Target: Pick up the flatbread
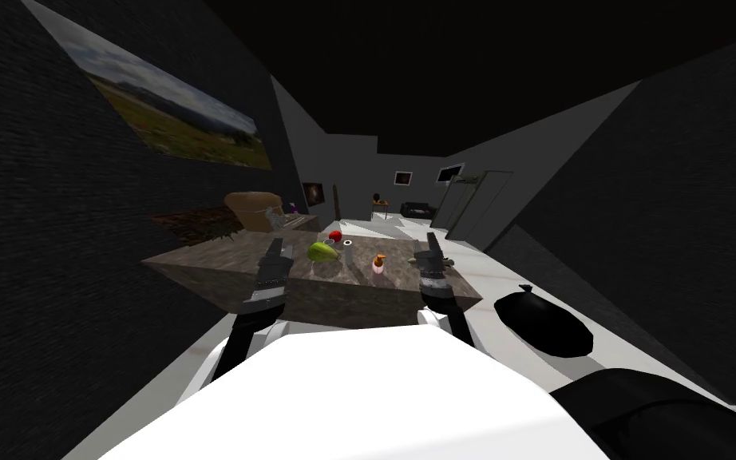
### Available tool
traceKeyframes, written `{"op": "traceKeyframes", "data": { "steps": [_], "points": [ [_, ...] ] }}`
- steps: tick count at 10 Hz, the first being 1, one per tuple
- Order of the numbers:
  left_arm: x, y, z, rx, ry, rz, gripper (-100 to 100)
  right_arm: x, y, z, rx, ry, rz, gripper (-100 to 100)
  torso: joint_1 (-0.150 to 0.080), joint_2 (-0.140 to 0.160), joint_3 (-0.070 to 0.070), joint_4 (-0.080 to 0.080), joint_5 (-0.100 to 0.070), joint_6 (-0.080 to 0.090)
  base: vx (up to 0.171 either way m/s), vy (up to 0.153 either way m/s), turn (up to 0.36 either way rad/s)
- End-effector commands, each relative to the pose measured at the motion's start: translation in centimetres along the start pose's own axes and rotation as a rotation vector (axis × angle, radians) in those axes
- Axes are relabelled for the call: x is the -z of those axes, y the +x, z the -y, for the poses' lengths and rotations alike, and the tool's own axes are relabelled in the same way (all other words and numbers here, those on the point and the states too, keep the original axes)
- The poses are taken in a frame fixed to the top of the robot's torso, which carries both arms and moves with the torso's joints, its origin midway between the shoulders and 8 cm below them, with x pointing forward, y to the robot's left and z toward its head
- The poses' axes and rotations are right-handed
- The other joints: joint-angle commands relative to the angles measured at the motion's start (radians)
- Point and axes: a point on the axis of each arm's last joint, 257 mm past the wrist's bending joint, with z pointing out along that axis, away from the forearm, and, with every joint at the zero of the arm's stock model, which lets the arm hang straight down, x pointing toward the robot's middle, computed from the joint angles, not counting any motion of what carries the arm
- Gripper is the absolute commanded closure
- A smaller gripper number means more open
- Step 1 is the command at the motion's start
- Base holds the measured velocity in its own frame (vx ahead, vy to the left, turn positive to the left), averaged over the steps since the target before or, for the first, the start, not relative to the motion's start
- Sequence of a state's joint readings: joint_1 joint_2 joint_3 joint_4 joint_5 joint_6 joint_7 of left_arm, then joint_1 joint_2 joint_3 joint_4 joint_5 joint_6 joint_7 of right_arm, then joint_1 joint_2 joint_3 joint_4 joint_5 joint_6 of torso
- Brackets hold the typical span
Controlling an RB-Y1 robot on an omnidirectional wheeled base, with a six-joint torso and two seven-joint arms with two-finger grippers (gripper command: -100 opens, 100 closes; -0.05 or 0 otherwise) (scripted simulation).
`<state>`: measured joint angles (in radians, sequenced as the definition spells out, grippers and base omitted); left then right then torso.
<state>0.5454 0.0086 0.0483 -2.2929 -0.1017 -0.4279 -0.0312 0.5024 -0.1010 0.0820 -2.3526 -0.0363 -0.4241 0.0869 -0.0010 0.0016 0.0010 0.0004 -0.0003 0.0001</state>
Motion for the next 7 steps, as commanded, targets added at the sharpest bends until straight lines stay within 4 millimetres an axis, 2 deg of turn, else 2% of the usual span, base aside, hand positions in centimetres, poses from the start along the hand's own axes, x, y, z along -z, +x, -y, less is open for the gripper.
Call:
{"op": "traceKeyframes", "data": {
  "steps": [1, 2, 3, 4, 5, 6, 7],
  "points": [
    [0.0, 0.0, 0.0, 0.000, 0.000, 0.000, 0, 0.8, 1.4, 1.4, -0.008, 0.039, -0.054, -100, 0.000, 0.000, 0.000, 0.000, 0.000, 0.000, -0.017, -0.004, 0.078],
    [0.0, 0.0, 0.0, 0.000, 0.000, 0.000, 0, 1.6, 2.3, 2.7, -0.025, 0.076, -0.085, -100, 0.000, 0.000, 0.000, 0.000, 0.000, 0.000, -0.033, -0.008, 0.193],
    [0.0, 0.0, 0.0, 0.000, 0.000, 0.000, 0, 1.7, 2.6, 2.7, -0.017, 0.077, -0.107, -100, 0.000, 0.000, 0.000, 0.000, 0.000, 0.000, -0.027, -0.007, 0.070],
    [0.0, 0.0, 0.0, 0.000, 0.000, 0.000, 0, 2.8, 3.6, 4.1, -0.035, 0.120, -0.141, -100, 0.000, 0.000, 0.000, 0.000, 0.000, 0.000, -0.027, -0.002, 0.133],
    [0.0, 0.0, 0.0, 0.000, 0.000, 0.000, 0, 3.0, 3.8, 4.2, -0.026, 0.121, -0.164, -100, 0.000, 0.000, 0.000, 0.000, 0.000, 0.000, -0.023, -0.005, 0.060],
    [0.0, 0.0, 0.0, 0.000, 0.000, 0.000, 0, 4.3, 4.8, 5.7, -0.046, 0.169, -0.201, -100, 0.000, 0.000, 0.000, 0.000, 0.000, 0.000, -0.029, 0.001, 0.144],
    [0.0, 0.0, 0.0, 0.000, 0.000, 0.000, 0, 4.5, 5.0, 5.7, -0.038, 0.171, -0.220, -100, 0.000, 0.000, 0.000, 0.000, 0.000, 0.000, -0.024, -0.002, 0.076]
  ]
}}
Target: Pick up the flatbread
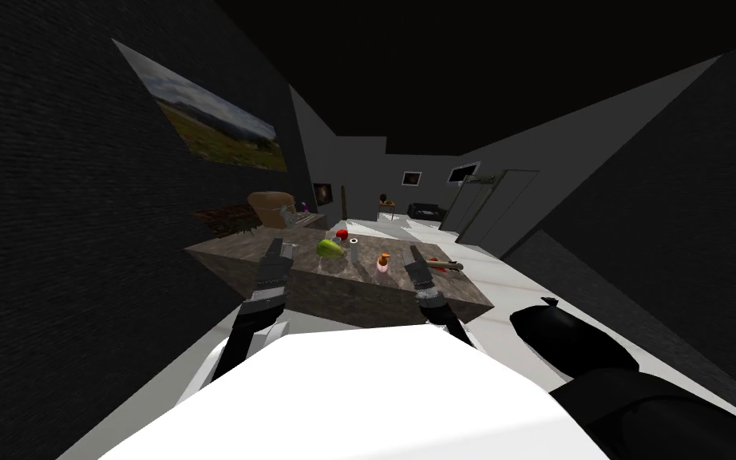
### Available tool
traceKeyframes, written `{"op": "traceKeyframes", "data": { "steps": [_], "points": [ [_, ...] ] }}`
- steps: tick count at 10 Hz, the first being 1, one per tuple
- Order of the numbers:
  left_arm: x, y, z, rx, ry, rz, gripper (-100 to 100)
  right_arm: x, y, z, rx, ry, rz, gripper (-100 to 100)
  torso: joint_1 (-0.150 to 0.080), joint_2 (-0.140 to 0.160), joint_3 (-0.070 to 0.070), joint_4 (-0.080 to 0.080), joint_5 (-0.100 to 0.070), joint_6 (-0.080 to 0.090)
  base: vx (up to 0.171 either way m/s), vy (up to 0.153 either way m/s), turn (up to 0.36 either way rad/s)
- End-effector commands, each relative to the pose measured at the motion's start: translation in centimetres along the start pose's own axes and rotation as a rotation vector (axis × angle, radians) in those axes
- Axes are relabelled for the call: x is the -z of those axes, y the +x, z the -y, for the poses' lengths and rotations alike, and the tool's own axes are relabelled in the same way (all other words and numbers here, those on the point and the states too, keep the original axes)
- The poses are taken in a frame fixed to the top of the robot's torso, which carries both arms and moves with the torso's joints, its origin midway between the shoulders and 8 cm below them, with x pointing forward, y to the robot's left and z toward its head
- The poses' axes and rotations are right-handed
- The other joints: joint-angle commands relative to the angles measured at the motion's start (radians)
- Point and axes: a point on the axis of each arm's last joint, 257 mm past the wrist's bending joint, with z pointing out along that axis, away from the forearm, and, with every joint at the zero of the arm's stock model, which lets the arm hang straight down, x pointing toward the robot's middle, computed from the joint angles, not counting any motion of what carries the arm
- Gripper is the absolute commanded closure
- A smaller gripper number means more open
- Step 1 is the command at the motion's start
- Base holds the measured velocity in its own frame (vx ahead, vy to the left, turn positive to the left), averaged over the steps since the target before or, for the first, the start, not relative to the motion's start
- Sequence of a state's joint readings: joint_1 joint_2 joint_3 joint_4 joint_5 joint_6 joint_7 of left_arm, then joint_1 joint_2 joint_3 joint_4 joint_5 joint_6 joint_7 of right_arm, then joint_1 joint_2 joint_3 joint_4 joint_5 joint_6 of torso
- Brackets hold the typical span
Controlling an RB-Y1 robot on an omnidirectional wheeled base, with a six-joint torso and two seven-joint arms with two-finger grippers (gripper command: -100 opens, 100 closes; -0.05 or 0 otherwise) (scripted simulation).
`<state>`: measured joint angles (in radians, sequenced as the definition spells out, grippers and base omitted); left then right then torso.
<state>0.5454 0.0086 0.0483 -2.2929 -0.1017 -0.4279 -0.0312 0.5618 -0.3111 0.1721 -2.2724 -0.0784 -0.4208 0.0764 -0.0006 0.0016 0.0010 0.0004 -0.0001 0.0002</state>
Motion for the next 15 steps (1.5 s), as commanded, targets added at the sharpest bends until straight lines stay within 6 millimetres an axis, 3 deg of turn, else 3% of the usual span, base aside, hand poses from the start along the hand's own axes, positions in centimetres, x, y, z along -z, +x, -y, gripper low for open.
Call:
{"op": "traceKeyframes", "data": {
  "steps": [1, 2, 5, 7, 8, 9, 10, 12, 13, 14, 15],
  "points": [
    [0.0, 0.0, 0.0, 0.000, 0.000, 0.000, 0, 1.2, 2.0, 2.2, -0.019, 0.061, -0.060, -100, 0.000, 0.000, 0.000, 0.000, 0.000, 0.000, -0.028, 0.001, 0.150],
    [0.0, 0.0, 0.0, 0.000, 0.000, 0.000, 0, 1.3, 2.1, 2.3, -0.011, 0.064, -0.075, -100, 0.000, 0.000, 0.000, 0.000, 0.000, 0.000, -0.026, -0.001, 0.092],
    [0.0, 0.0, 0.0, 0.000, 0.000, 0.000, 0, 4.6, 4.9, 6.2, -0.058, 0.183, -0.166, -100, 0.000, 0.000, 0.000, 0.000, 0.000, 0.000, -0.031, 0.001, 0.148],
    [0.0, 0.0, 0.0, 0.000, 0.000, 0.000, 0, 5.0, 5.0, 6.3, -0.041, 0.191, -0.198, -100, 0.000, 0.000, 0.000, 0.000, 0.000, 0.000, -0.024, 0.003, 0.049],
    [0.0, 0.0, 0.0, 0.000, 0.000, 0.000, 0, 7.1, 6.3, 8.2, -0.070, 0.256, -0.237, -100, 0.000, 0.000, 0.000, 0.000, 0.000, 0.000, -0.028, 0.009, 0.195],
    [0.0, 0.0, 0.0, 0.000, 0.000, 0.000, 0, 7.4, 6.3, 8.4, -0.057, 0.263, -0.260, -100, 0.000, 0.000, 0.000, 0.000, 0.000, 0.000, -0.029, 0.004, 0.124],
    [0.0, 0.0, 0.0, 0.000, 0.000, 0.000, 0, 9.7, 7.6, 10.1, -0.089, 0.330, -0.293, -100, 0.000, 0.000, 0.000, 0.000, 0.000, 0.000, -0.035, 0.006, 0.218],
    [0.0, 0.0, 0.0, 0.000, 0.000, 0.000, 0, 10.2, 7.5, 10.3, -0.072, 0.339, -0.323, -100, 0.000, 0.000, 0.000, 0.000, 0.000, 0.000, -0.021, 0.004, 0.038],
    [0.0, 0.0, 0.0, 0.000, 0.000, 0.000, 0, 12.9, 8.6, 12.0, -0.103, 0.411, -0.358, -100, 0.000, -0.001, 0.000, 0.000, 0.000, 0.000, -0.026, 0.013, 0.238],
    [0.0, 0.0, 0.0, 0.000, 0.000, 0.000, 0, 13.3, 8.6, 12.1, -0.088, 0.420, -0.383, -100, 0.001, 0.000, 0.000, 0.000, 0.000, 0.000, -0.026, 0.005, 0.129],
    [0.0, 0.0, 0.0, 0.000, 0.000, 0.000, 0, 16.3, 9.5, 13.6, -0.119, 0.494, -0.414, -100, 0.000, 0.000, 0.000, 0.000, 0.000, 0.000, -0.030, 0.015, 0.179]
  ]
}}
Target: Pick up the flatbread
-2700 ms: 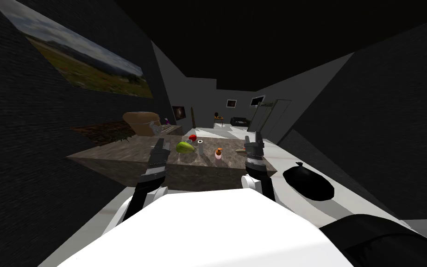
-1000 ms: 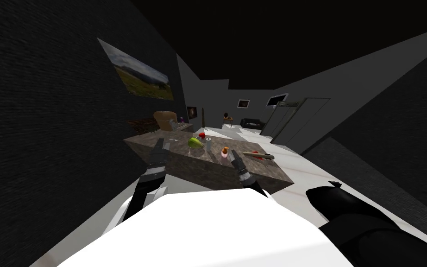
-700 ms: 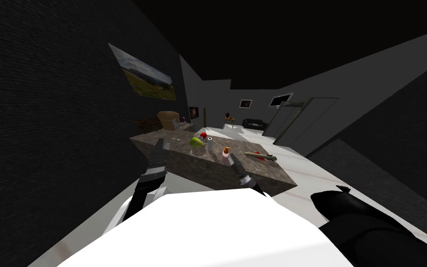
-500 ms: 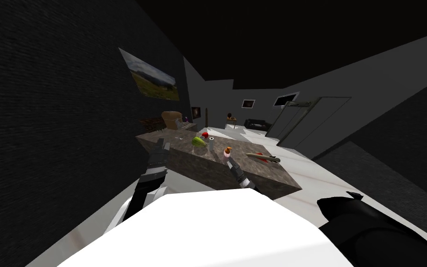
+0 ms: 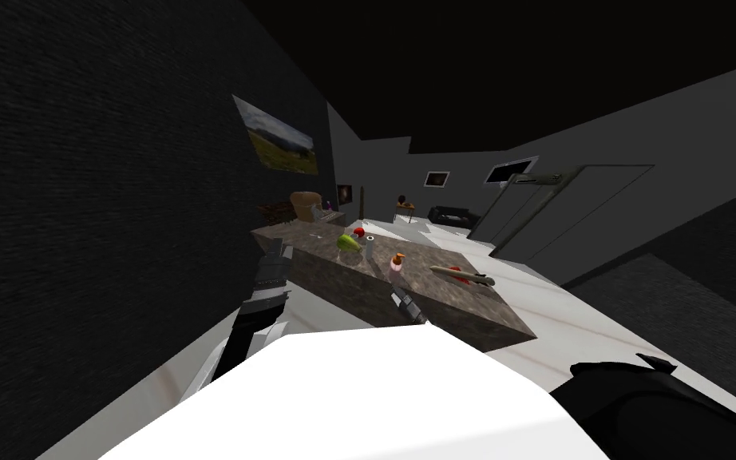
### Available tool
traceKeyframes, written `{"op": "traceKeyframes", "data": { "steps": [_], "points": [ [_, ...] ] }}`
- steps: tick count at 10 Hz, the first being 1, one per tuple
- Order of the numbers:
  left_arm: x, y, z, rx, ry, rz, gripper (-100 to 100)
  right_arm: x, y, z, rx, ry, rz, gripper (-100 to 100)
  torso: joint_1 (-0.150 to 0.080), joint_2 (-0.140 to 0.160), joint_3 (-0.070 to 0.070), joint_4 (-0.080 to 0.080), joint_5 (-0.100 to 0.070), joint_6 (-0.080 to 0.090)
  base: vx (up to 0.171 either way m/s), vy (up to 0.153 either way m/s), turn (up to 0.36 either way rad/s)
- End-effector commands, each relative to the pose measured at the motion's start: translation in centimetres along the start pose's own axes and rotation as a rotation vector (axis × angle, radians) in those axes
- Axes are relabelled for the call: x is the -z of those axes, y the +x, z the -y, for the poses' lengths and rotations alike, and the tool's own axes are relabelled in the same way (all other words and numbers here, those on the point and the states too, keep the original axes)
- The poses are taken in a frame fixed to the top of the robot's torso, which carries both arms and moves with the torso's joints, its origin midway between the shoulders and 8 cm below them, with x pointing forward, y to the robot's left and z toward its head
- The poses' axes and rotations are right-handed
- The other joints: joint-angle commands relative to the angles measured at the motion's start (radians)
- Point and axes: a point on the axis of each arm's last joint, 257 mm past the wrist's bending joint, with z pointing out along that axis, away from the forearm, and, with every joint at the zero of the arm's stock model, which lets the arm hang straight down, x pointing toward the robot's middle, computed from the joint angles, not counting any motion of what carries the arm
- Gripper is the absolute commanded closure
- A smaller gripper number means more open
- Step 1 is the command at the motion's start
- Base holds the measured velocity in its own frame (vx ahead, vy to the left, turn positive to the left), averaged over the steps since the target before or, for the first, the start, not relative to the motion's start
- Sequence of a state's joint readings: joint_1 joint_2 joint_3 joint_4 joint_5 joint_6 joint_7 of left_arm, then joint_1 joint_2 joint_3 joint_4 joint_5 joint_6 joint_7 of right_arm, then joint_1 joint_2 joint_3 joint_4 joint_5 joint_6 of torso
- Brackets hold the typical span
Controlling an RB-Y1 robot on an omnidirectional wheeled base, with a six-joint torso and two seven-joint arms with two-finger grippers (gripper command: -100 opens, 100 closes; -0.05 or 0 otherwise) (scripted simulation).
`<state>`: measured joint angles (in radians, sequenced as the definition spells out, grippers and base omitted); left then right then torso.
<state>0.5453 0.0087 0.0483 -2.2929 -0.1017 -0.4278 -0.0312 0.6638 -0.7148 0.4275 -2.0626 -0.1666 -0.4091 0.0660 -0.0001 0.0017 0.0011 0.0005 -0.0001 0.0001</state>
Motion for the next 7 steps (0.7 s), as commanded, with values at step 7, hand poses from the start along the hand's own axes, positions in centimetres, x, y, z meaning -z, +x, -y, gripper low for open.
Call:
{"op": "traceKeyframes", "data": {
  "steps": [7],
  "points": [
    [0.0, 0.0, 0.0, 0.000, 0.000, 0.000, 0, 6.9, 3.7, 7.6, -0.025, 0.236, -0.165, -100, 0.000, 0.000, 0.000, 0.000, 0.000, 0.001, -0.021, 0.010, 0.125]
  ]
}}
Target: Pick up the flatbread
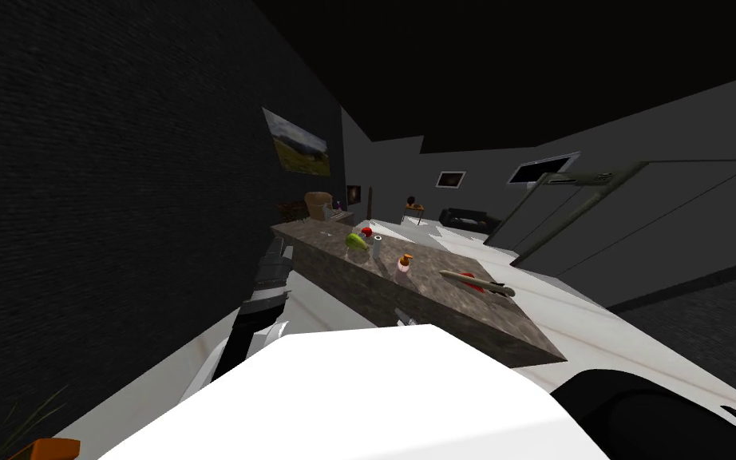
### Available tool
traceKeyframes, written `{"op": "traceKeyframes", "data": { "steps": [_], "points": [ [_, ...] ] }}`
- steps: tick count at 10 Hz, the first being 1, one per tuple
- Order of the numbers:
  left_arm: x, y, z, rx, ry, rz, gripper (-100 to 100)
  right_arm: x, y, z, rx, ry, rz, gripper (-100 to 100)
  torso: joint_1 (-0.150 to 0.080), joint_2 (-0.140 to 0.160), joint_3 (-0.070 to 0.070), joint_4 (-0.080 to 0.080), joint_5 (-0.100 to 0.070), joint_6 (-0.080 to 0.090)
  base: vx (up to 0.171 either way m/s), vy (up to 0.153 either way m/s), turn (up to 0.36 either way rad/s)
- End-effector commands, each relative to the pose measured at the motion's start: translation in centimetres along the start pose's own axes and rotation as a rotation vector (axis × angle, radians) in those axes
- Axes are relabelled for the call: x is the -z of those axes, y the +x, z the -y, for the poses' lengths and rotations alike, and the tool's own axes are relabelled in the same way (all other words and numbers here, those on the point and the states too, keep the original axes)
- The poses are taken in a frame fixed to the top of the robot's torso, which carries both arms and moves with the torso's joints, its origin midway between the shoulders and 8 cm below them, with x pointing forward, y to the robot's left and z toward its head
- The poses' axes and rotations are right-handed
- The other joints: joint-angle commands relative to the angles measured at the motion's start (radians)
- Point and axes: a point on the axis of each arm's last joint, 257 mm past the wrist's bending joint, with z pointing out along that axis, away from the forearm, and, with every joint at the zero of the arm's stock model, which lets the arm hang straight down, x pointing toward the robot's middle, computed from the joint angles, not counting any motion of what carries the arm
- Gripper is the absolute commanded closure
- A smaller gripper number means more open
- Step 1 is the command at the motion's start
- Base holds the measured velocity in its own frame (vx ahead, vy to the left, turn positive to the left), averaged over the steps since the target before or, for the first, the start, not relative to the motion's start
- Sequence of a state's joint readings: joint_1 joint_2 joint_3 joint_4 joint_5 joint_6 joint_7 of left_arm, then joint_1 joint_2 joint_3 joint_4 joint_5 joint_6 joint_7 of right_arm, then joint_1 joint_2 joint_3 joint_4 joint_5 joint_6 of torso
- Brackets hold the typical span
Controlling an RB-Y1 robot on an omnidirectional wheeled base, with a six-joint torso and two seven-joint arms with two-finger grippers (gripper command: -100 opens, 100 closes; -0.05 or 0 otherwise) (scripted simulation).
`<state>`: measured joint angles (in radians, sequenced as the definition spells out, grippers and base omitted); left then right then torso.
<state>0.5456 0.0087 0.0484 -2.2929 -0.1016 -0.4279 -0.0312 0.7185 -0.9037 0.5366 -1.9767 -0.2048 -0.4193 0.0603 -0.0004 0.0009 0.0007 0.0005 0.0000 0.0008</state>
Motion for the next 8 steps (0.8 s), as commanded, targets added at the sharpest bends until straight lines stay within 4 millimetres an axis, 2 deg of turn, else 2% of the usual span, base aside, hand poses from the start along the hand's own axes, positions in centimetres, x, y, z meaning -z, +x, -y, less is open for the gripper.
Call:
{"op": "traceKeyframes", "data": {
  "steps": [1, 2, 3, 4, 5, 6, 7, 8],
  "points": [
    [0.0, 0.0, 0.0, 0.000, 0.000, 0.000, 0, 2.0, 1.7, 3.1, -0.030, 0.087, -0.045, -100, 0.000, 0.000, 0.000, 0.000, 0.000, 0.000, -0.015, 0.020, 0.279],
    [0.0, 0.0, 0.0, 0.000, 0.000, 0.000, 0, 2.6, 1.4, 3.6, -0.009, 0.105, -0.063, -100, 0.001, 0.000, 0.000, 0.000, 0.000, -0.001, -0.017, 0.010, 0.136],
    [0.0, 0.0, 0.0, 0.000, 0.000, 0.000, 0, 4.6, 2.7, 6.0, -0.039, 0.175, -0.095, -100, 0.000, 0.000, 0.000, 0.000, 0.000, 0.000, -0.025, 0.016, 0.250],
    [0.0, 0.0, 0.0, 0.000, 0.000, 0.000, 0, 5.4, 2.8, 6.7, -0.026, 0.200, -0.114, -100, 0.000, 0.000, 0.000, 0.000, 0.000, -0.001, -0.019, 0.011, 0.135],
    [0.0, 0.0, 0.0, 0.000, 0.000, 0.000, 0, 7.8, 3.9, 9.1, -0.052, 0.273, -0.141, -100, 0.000, 0.000, 0.000, 0.000, 0.000, 0.000, -0.019, 0.021, 0.264],
    [0.0, 0.0, 0.0, 0.000, 0.000, 0.000, 0, 8.9, 3.8, 9.8, -0.035, 0.301, -0.166, -100, 0.000, 0.000, 0.000, 0.000, 0.000, -0.001, -0.016, 0.013, 0.135],
    [0.0, 0.0, 0.0, 0.000, 0.000, 0.000, 0, 11.6, 5.1, 12.0, -0.067, 0.378, -0.193, -100, 0.000, 0.000, 0.000, 0.000, 0.000, 0.000, -0.015, 0.017, 0.205],
    [0.0, 0.0, 0.0, 0.000, 0.000, 0.000, 0, 12.0, 5.0, 12.2, -0.062, 0.387, -0.201, -100, 0.000, 0.000, 0.000, 0.000, 0.000, 0.000, -0.012, 0.013, 0.165]
  ]
}}
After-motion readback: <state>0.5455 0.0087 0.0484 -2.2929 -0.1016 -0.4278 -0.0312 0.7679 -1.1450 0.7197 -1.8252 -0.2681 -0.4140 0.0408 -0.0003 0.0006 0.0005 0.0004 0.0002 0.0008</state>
